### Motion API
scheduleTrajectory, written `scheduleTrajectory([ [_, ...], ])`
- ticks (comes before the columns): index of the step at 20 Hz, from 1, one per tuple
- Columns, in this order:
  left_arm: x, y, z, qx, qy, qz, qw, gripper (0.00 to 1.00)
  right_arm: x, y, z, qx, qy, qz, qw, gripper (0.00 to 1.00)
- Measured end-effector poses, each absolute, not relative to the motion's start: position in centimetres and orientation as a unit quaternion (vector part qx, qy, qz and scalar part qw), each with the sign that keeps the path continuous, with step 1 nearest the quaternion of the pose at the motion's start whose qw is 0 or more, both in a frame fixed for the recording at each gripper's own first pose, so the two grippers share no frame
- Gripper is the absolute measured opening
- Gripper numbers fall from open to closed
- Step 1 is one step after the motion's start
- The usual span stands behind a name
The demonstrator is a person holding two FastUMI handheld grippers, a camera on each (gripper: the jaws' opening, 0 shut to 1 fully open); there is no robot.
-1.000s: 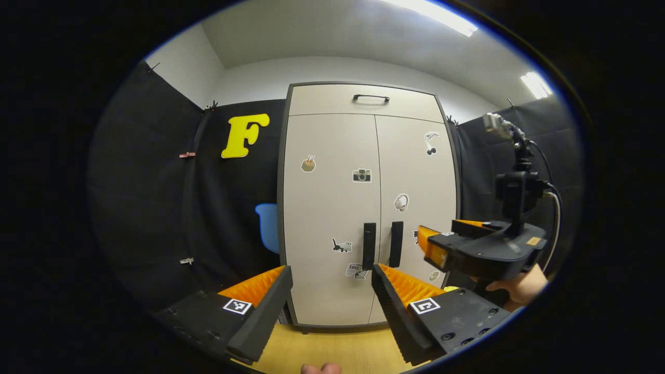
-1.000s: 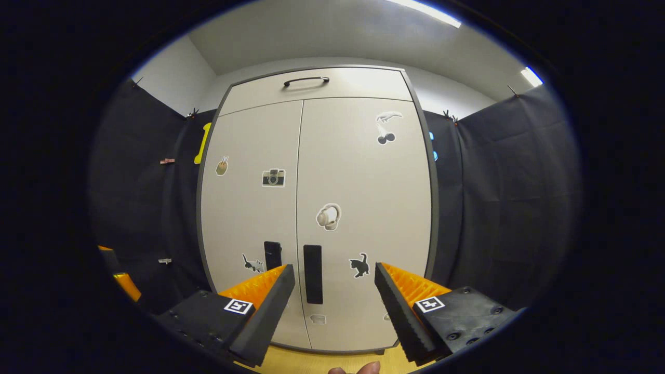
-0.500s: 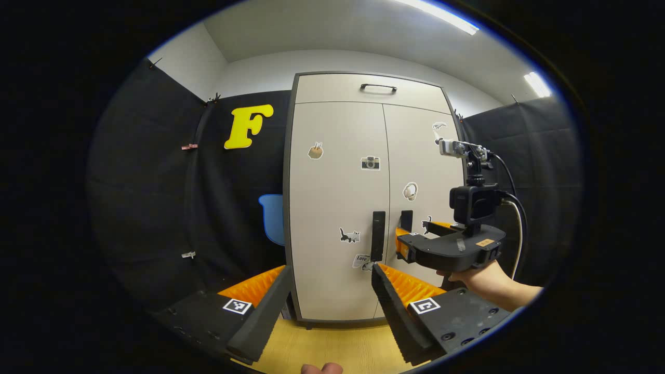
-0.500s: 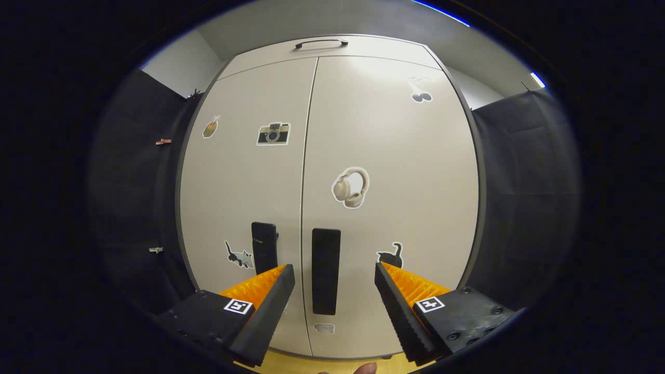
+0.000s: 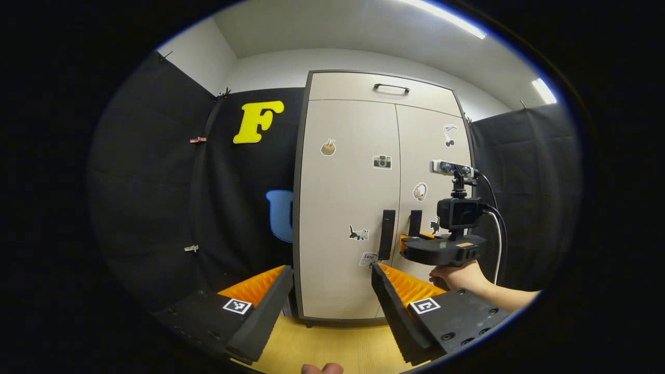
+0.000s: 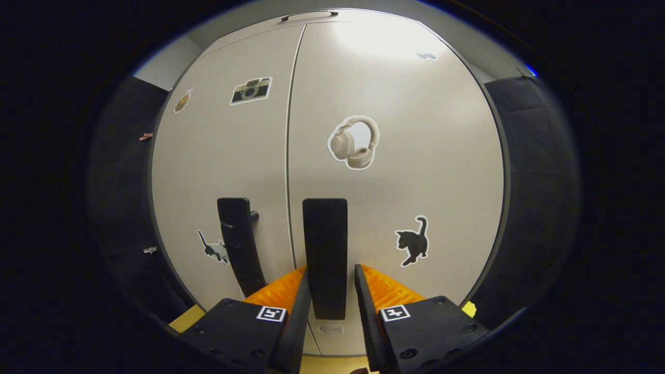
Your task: Open the right door of the double-door shoe cabinet with the right hand, and open the left door with the left hand.
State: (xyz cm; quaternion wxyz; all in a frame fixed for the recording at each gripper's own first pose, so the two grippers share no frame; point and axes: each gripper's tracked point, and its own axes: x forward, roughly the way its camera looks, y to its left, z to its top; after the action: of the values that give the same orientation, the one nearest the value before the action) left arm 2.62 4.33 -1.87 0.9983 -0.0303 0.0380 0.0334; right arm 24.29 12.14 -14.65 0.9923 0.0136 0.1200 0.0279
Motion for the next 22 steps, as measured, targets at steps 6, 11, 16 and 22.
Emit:
scheduleTrajectory([
  [6, 3.1, 5.1, -2.2, -0.043, 0.044, 0.04, 0.997, 0.95, 24.3, 12.5, -14.2, 0.012, 0.105, 0.025, 0.994, 0.35],
  [11, 2.5, 5.2, -2.0, -0.054, 0.041, 0.044, 0.997, 0.95, 24.3, 12.6, -14.3, 0.028, 0.112, 0.041, 0.992, 0.16],
  [16, 1.9, 4.2, -1.3, -0.042, 0.033, 0.046, 0.998, 0.95, 23.0, 12.4, -13.6, 0.032, 0.102, 0.042, 0.993, 0.11],
  [22, 0.2, 2.4, -2.1, -0.035, 0.043, 0.05, 0.997, 0.95, 21.0, 11.3, -12.7, 0.036, 0.104, 0.073, 0.991, 0.12],
])
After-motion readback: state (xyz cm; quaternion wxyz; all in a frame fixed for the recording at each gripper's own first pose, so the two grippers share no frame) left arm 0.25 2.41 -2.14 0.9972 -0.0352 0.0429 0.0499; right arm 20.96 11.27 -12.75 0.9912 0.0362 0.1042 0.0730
